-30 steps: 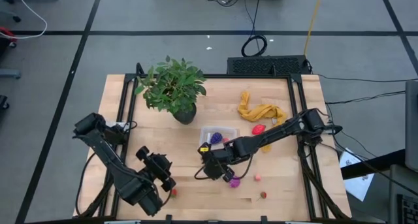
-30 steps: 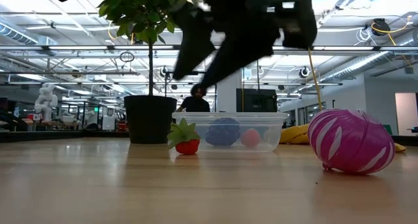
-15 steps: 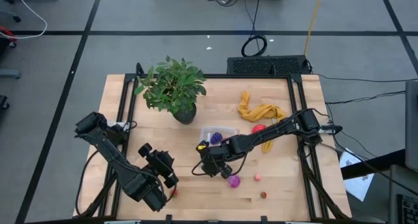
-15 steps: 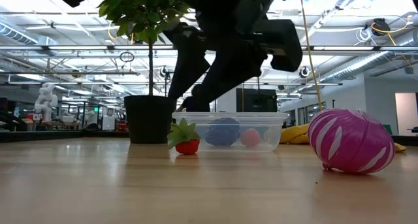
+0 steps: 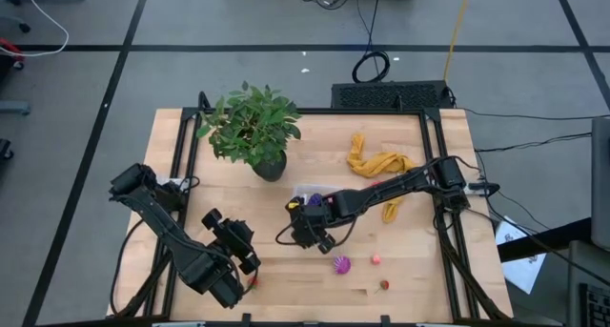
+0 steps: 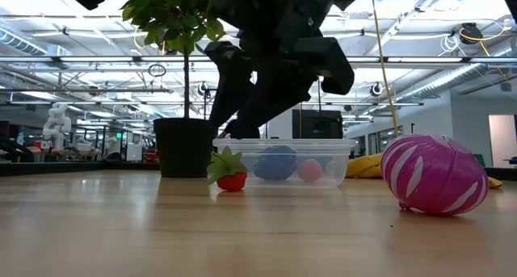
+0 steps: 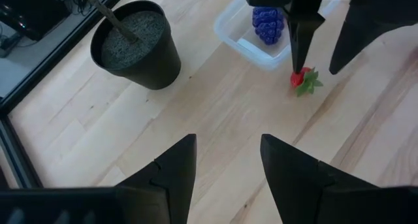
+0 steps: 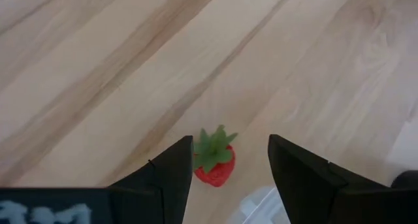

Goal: Pick and placing Produce into tupperware
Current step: Put the middle strawberry into the bin

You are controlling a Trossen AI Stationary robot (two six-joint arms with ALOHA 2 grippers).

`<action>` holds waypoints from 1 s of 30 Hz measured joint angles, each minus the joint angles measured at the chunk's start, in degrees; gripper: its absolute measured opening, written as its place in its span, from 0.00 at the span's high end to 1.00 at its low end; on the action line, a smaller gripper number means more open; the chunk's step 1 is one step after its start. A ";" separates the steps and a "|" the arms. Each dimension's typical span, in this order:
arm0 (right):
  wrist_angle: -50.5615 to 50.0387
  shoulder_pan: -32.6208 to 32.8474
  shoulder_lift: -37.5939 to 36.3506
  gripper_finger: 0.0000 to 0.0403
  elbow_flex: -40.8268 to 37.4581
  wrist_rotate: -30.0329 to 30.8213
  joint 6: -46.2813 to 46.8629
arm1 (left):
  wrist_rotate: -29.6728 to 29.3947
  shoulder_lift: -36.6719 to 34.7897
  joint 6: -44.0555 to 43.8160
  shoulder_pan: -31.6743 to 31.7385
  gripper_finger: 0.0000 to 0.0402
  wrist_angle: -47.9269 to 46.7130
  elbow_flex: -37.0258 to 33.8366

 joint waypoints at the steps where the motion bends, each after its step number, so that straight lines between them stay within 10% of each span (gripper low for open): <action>1: 0.00 -0.01 0.03 0.53 0.00 -0.01 0.20 | 0.00 0.00 0.00 0.00 0.56 0.00 0.00; 30: -3.42 1.62 5.11 0.53 0.04 4.75 -0.93 | 0.48 0.00 -0.04 0.00 0.56 0.04 0.00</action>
